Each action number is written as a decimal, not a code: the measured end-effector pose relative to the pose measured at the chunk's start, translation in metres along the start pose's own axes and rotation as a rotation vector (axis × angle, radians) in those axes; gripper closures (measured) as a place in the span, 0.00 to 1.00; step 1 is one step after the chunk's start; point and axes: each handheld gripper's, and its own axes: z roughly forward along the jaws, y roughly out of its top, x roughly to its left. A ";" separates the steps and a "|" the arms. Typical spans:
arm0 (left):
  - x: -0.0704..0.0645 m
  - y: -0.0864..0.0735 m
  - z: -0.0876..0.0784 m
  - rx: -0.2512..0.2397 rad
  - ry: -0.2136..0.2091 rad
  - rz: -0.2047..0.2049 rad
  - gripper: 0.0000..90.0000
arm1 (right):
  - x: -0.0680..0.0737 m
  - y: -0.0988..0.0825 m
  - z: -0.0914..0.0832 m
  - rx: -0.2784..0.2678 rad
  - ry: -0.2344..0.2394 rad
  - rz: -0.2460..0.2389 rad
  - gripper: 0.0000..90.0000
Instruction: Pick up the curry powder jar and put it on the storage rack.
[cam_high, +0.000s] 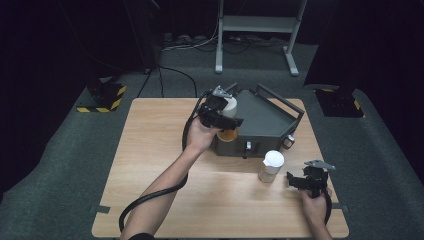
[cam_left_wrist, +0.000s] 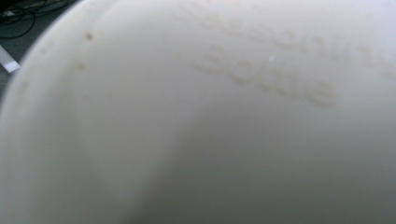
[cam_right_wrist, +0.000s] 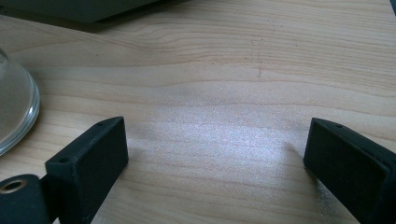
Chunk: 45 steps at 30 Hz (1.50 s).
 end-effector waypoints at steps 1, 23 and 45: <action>0.000 0.002 0.001 0.001 0.005 0.004 0.37 | 0.000 0.000 0.000 0.001 0.000 0.001 0.07; 0.014 0.026 0.052 0.036 0.088 -0.023 0.38 | 0.000 0.000 0.000 0.002 0.000 0.001 0.07; 0.017 0.015 0.073 0.056 0.117 -0.023 0.38 | 0.000 0.000 0.000 0.002 0.000 0.001 0.07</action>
